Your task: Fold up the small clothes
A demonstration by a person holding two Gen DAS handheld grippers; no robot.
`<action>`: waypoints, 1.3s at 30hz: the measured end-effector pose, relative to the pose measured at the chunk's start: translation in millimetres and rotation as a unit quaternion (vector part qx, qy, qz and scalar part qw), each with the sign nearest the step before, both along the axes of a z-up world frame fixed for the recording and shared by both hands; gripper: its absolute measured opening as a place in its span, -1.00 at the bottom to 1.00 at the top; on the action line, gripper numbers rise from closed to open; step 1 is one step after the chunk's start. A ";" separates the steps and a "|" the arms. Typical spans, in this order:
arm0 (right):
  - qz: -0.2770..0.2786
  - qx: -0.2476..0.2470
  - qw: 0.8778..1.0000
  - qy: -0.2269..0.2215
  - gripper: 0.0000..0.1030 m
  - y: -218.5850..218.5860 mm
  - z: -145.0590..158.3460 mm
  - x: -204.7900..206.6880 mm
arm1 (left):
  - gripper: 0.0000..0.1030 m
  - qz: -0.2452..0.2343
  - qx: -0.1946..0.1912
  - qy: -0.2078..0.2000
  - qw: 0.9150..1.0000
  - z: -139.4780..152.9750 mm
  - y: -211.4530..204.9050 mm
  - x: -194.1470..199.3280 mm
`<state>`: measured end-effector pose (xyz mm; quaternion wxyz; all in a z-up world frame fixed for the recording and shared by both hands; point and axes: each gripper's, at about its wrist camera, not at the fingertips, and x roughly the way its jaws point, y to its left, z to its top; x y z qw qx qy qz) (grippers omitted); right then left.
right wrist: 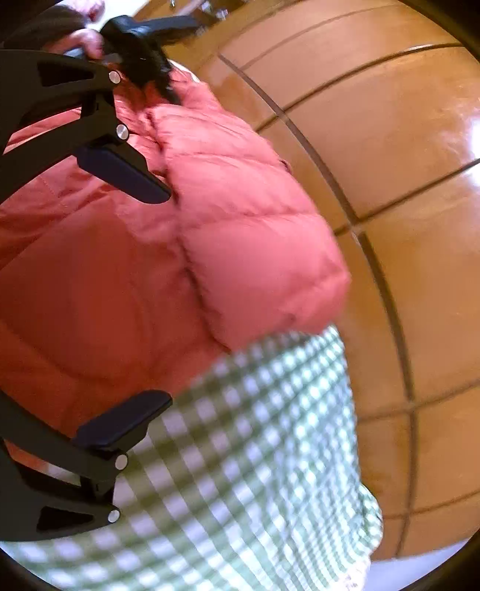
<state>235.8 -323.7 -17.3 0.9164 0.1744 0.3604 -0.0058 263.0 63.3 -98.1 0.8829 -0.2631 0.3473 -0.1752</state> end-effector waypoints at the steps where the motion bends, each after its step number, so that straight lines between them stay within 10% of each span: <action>1: -0.005 -0.023 1.000 -0.012 0.96 0.7 12.8 5.3 | -0.76 -0.001 -0.003 -0.002 1.000 -1.2 0.8 -0.6; 7: -0.011 -0.132 0.991 -0.018 0.96 21.7 44.8 84.3 | -0.74 -0.002 -0.005 -0.005 1.000 -4.8 3.0 -2.8; 13: -0.039 -0.220 0.971 0.087 0.96 17.2 -26.2 148.9 | -0.51 -0.013 -0.003 -0.005 1.000 -4.8 -0.5 -2.6; 22: -0.071 -0.168 0.977 0.108 0.96 -12.0 -49.2 143.6 | -0.37 -0.035 -0.001 -0.002 0.999 -3.5 -6.0 1.7; 28: -0.075 -0.159 0.979 0.103 0.96 -12.3 -49.5 145.5 | 0.09 -0.028 -0.040 0.019 0.999 18.9 0.6 12.0; 33: -0.075 -0.156 0.980 0.101 0.96 -11.1 -49.6 142.5 | 0.02 -0.028 -0.087 0.097 0.991 18.6 0.8 50.3; 39: -0.078 -0.145 0.981 0.103 0.96 -15.5 -50.9 142.5 | -0.74 -0.038 -0.132 0.104 0.985 17.1 0.0 71.3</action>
